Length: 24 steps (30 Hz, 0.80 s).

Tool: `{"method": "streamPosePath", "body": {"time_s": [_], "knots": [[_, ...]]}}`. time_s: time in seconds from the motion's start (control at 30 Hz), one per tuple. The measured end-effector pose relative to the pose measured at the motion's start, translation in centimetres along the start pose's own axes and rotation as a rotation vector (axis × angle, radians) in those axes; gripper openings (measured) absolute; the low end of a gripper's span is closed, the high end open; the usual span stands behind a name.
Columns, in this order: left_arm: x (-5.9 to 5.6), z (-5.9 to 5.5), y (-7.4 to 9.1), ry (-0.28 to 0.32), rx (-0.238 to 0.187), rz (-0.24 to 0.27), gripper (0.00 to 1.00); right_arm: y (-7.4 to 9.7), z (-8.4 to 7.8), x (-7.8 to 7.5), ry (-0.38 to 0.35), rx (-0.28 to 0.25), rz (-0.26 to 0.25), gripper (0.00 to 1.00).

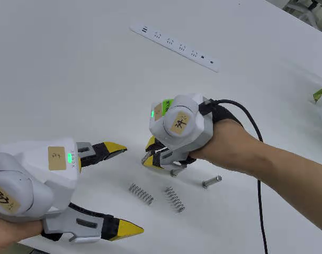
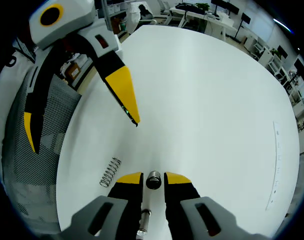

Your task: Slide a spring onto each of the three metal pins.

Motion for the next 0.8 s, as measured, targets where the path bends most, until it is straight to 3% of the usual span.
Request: {"method": "streamPosePath", "body": {"time_s": [0.4, 0.8], "knots": [[-0.2, 0.3, 0.1, -0.018, 0.013, -0.007, 0.83, 1.0, -0.2, 0.8, 0.0, -0.035, -0.012, 0.26], [-0.7, 0.8, 0.1, -0.046, 0.032, -0.031, 0.83, 2.9, -1.2, 2.7, -0.055, -0.14, -0.05, 0.39]]}}
Point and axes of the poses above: the centre of the closed fingertips' face, and the gripper's own axes: y roughly backward along the fingers, x roughly to its left, z roughly out of its top, the point moved 9 cm from there along y, roughly backward along the fingers, and after that the axes turned 11 degrees about z, right-handed, at the moved point
